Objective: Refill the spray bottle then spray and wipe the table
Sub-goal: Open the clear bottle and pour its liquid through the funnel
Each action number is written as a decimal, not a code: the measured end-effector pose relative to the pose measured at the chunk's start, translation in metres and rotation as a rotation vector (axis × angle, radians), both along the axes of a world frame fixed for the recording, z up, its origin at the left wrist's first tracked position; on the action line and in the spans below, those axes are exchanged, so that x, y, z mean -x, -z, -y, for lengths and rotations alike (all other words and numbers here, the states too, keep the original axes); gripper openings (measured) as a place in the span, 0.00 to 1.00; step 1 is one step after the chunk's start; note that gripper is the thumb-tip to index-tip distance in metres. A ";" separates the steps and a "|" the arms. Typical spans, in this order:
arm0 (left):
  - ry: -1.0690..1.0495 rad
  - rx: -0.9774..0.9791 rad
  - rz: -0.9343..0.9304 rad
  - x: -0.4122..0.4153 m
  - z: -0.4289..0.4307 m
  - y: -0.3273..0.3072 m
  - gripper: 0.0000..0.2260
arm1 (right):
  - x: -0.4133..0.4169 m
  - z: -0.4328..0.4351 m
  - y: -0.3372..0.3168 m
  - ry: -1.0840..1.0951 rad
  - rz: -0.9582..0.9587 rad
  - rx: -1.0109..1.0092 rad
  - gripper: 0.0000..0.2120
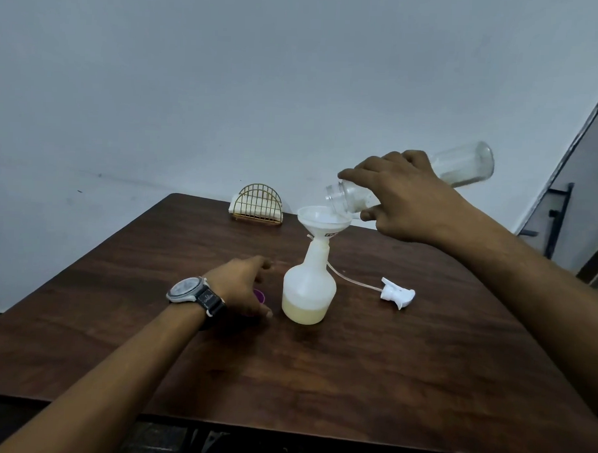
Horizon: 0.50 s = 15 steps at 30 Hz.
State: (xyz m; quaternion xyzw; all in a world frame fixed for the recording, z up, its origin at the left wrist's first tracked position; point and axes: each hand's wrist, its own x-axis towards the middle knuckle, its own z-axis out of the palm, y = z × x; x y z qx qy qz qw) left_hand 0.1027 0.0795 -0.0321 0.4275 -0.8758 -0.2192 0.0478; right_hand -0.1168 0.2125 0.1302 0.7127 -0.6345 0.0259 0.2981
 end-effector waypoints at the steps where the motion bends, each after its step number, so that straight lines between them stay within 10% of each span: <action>1: 0.011 0.019 0.012 0.000 0.000 0.001 0.44 | 0.001 0.000 0.000 0.032 0.059 -0.023 0.32; 15: -0.066 0.147 -0.219 -0.004 -0.003 -0.019 0.31 | 0.021 -0.028 0.026 0.058 1.145 0.071 0.20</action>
